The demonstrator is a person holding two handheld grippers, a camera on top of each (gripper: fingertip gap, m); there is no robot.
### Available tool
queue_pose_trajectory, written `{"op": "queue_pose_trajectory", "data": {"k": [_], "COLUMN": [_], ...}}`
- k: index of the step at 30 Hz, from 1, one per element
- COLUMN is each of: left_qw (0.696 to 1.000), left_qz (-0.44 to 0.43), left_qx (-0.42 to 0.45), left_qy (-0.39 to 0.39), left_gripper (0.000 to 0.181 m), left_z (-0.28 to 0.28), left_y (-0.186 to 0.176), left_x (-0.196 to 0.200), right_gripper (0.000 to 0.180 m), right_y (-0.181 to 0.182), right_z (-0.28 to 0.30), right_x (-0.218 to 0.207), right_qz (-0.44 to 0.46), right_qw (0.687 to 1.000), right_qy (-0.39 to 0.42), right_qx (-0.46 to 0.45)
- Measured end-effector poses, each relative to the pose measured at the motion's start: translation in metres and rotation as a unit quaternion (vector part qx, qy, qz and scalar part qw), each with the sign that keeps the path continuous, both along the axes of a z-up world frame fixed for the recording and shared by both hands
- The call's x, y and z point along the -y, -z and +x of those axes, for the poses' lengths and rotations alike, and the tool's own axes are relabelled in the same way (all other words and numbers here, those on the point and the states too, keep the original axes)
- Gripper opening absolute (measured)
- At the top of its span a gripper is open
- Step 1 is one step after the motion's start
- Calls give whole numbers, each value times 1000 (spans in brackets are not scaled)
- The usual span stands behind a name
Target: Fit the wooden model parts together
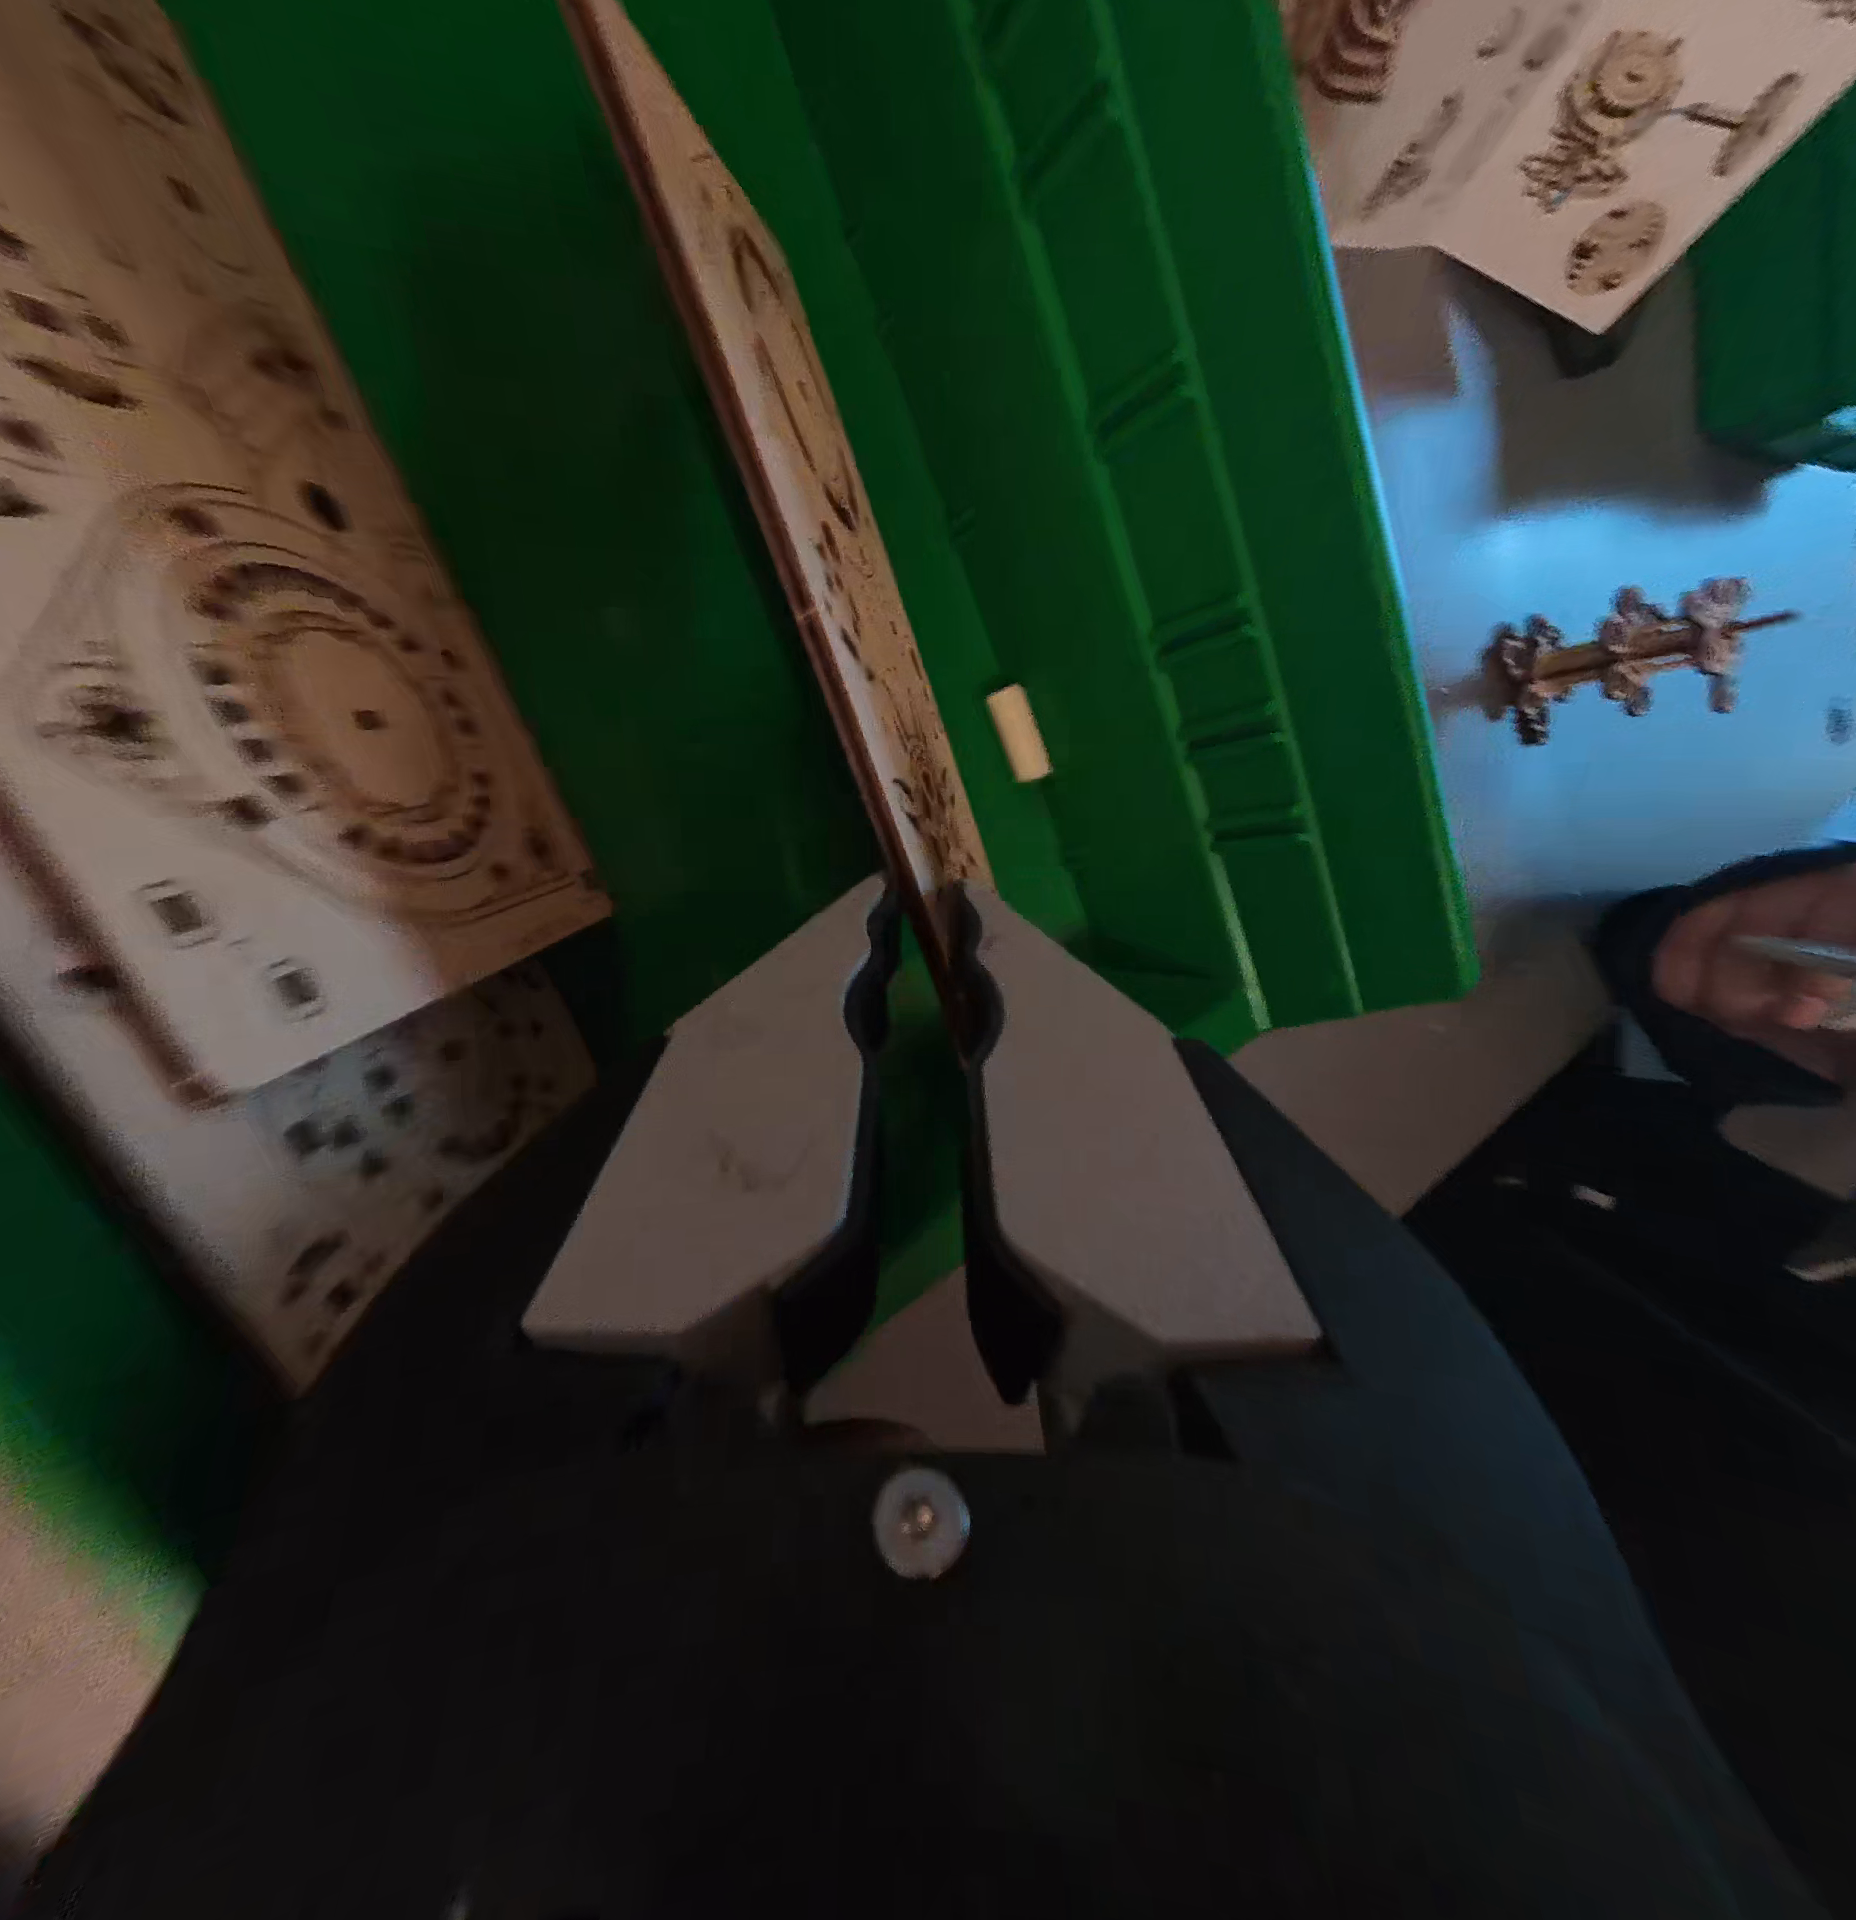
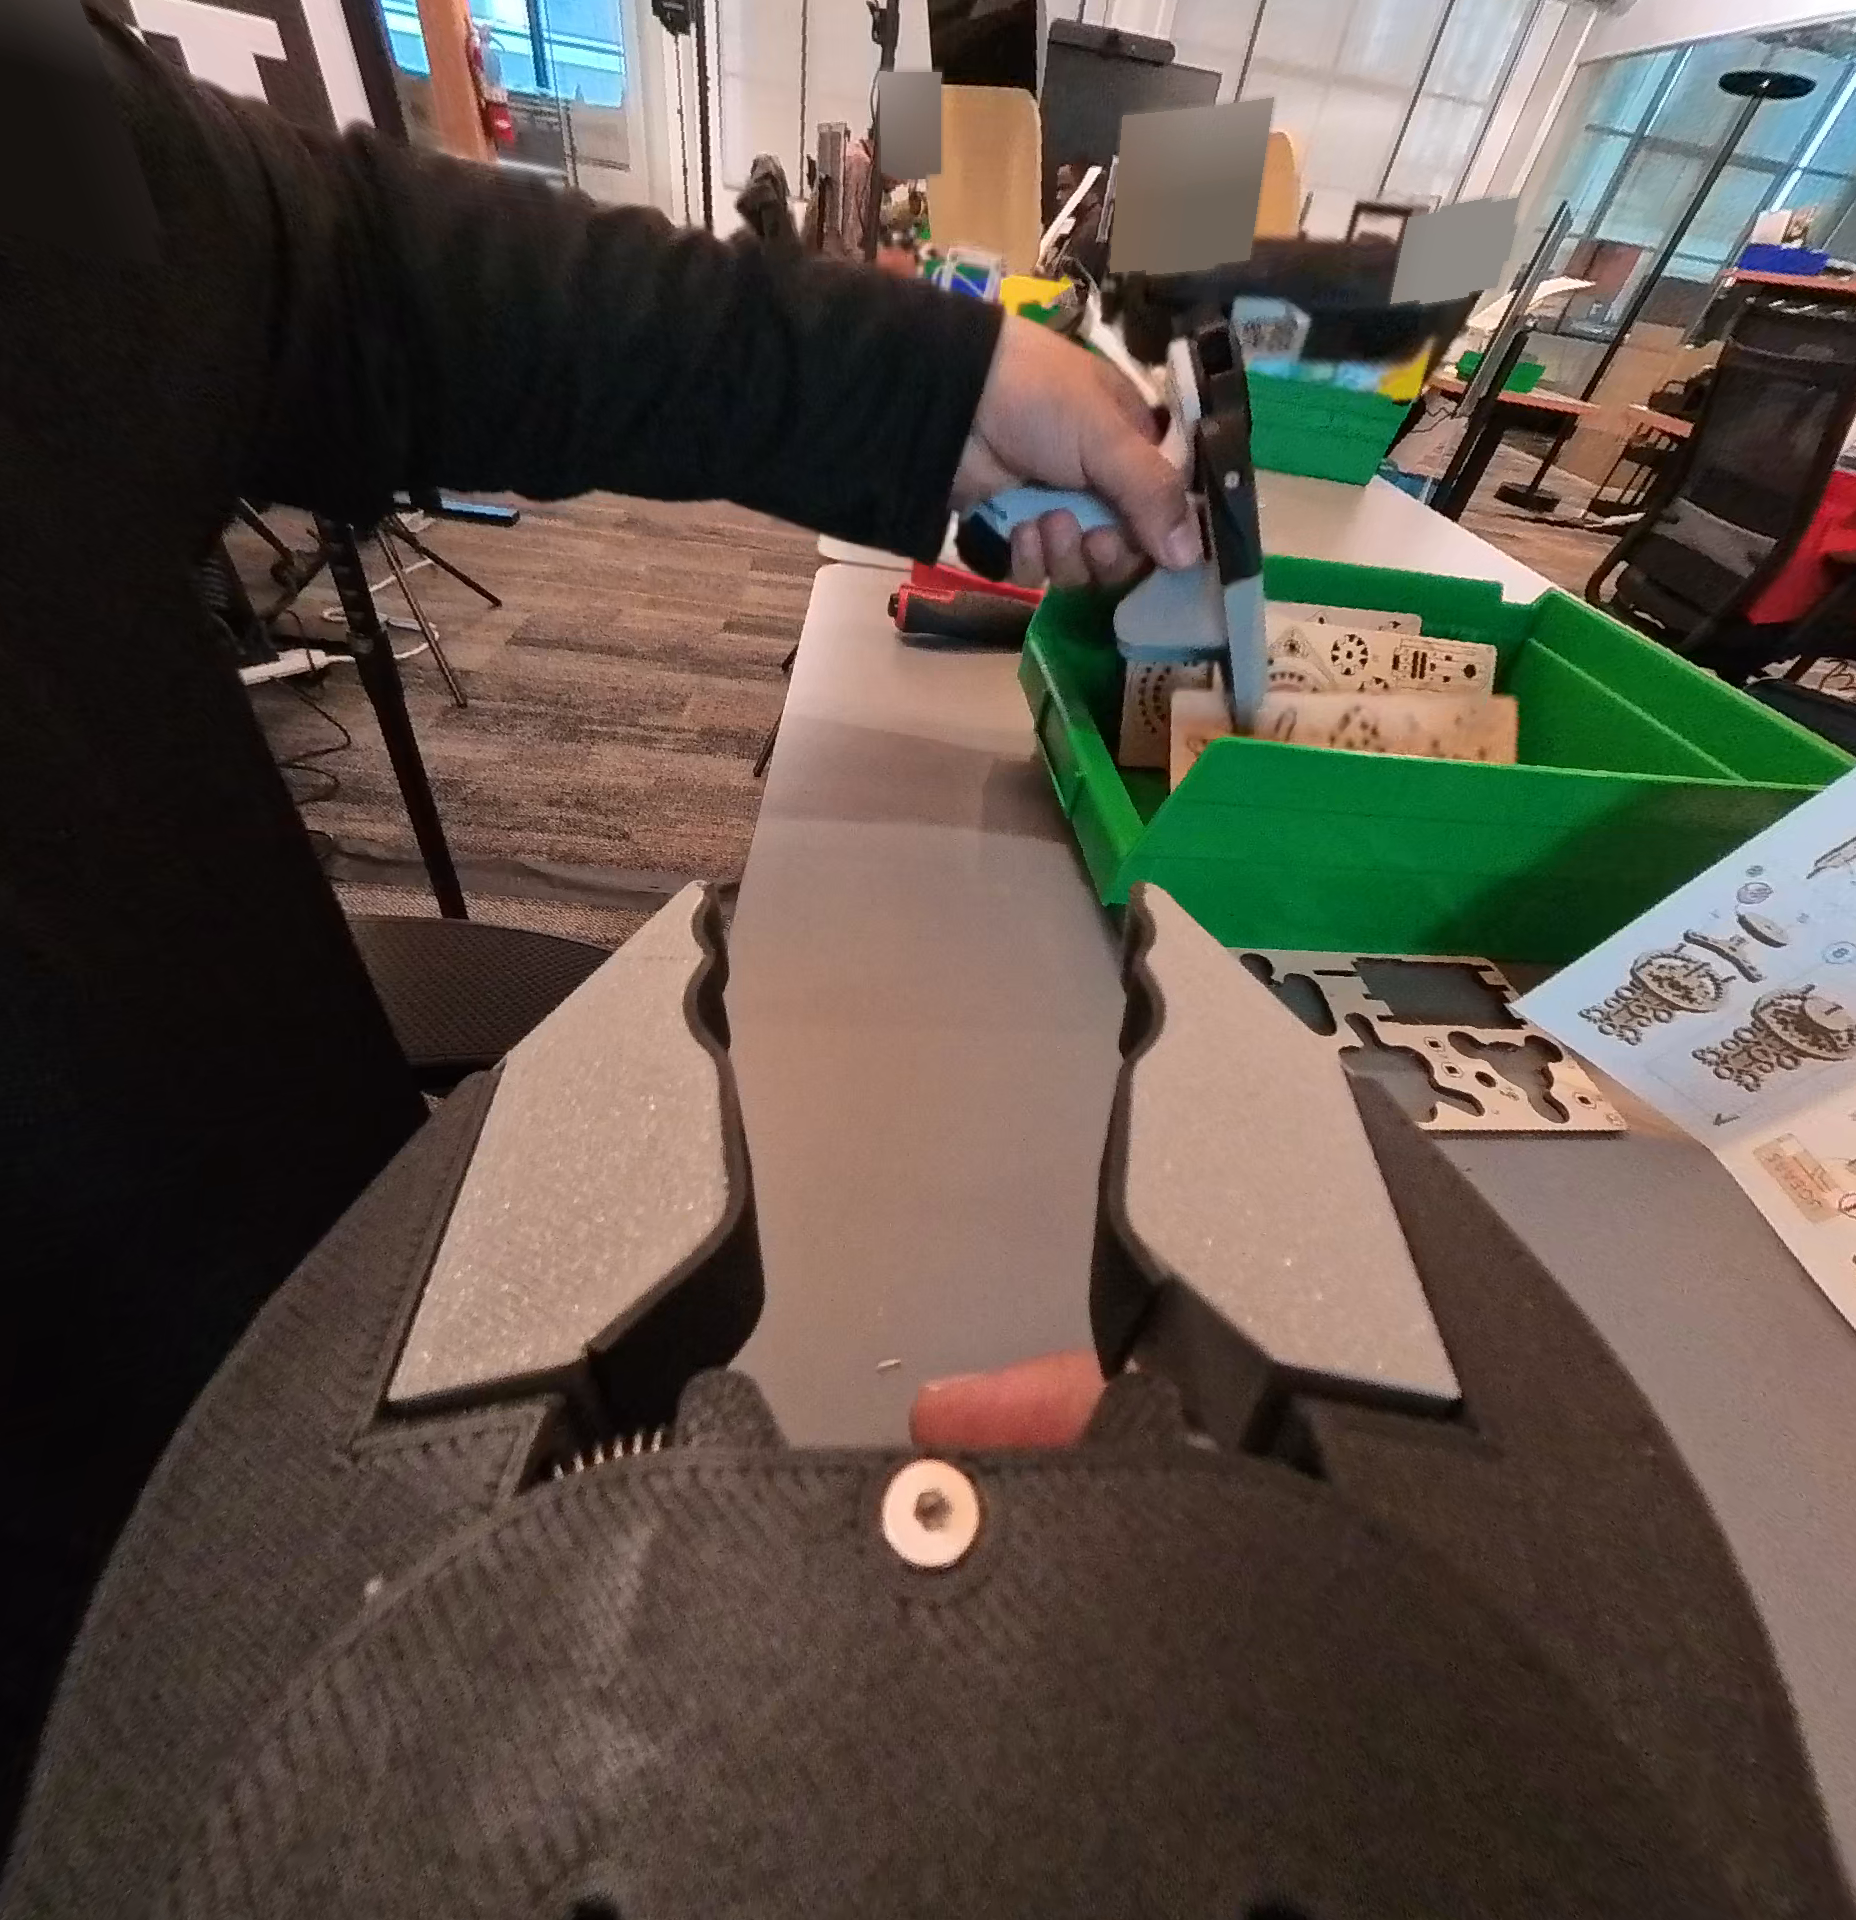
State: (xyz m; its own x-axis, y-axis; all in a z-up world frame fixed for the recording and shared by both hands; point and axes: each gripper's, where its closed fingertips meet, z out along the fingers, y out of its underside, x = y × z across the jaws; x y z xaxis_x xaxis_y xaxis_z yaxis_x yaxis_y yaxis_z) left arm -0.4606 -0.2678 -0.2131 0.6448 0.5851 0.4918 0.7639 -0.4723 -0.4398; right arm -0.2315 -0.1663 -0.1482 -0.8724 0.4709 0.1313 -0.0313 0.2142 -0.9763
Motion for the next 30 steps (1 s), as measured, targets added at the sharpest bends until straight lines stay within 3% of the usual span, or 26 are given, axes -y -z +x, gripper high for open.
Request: {"op": "queue_pose_trajectory", "data": {"k": [6,15,18,23,27,30], "left_qw": [982,971,966,950,923,908], "left_qz": [-128,-97,-35,185,335,394], "left_qx": [-123,-217,-253,-249,-188,-138], "left_qy": [-56,-30,-44,-33,-2,31], "left_gripper": [1,1,1,0,0,1], "left_z": [-34,-20,-6,58,127,175], "left_y": [-30,-65,-98,-155,-157,-138], "left_x": [62,47,44,23,4,-13], "right_gripper": [73,74,74,75,77,84], "right_y": [-4,4,7,9,-5,-15], "right_z": [4,-1,-5,-7,-12,-19], "right_x": [2,-1,-1,-2,-11,-23], "right_qz": [-5,13,14,10,-37,-72], "right_qw": [1000,1000,1000,1000,998,992], "right_qy": [-5,10,14,21,45,84], "right_qx": [-4,-10,-1,12,35,63]}}
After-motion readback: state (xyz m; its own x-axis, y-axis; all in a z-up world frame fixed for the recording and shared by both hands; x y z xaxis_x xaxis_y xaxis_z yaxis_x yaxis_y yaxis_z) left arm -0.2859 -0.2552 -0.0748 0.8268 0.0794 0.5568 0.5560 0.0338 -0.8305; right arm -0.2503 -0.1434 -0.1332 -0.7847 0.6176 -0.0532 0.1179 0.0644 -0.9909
